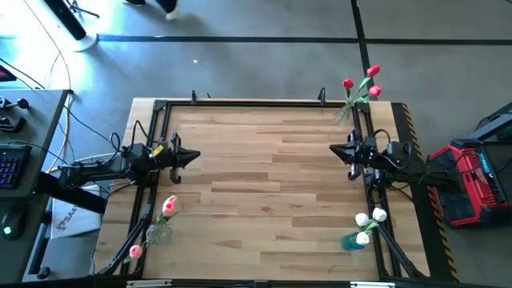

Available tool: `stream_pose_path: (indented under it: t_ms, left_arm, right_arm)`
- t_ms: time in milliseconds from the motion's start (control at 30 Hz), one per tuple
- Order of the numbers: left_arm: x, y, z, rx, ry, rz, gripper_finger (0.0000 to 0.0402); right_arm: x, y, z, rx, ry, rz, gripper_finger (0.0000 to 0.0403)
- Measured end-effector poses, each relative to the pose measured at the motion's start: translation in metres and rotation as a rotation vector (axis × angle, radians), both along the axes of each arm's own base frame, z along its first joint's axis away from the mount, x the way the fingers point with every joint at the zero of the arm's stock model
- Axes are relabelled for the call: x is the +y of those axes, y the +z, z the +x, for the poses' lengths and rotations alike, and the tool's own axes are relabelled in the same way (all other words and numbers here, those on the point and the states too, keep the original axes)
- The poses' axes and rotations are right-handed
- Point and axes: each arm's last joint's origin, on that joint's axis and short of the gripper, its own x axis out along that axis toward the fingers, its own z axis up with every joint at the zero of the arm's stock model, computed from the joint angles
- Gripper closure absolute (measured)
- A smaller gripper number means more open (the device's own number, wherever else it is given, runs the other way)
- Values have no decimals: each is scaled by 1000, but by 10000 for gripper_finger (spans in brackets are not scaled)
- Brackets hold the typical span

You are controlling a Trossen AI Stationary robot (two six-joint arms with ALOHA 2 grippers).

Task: Sort flowers into vase by color
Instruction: Return to Home Position

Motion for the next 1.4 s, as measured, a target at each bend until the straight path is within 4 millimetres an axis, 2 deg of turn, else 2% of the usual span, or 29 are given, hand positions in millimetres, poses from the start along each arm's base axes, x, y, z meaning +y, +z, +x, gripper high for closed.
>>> stream_pose_path:
  t_ms: [133,200,700,1100,1400]
  left_arm:
    - [0,0,0,5,5,1,401]
    - [1,0,0,5,2,1,401]
    - [0,-9,1,85,-48,-49,401]
    - [0,-8,1,83,-78,-37,401]
    - [0,-8,1,76,-68,-89,401]
  right_arm:
    - [-1,-18,5,-48,4,43,403]
    - [-1,-22,6,-14,6,55,403]
    - [0,-23,6,1,52,27,403]
    - [0,-28,7,60,45,22,403]
    - [0,-42,9,188,58,140,403]
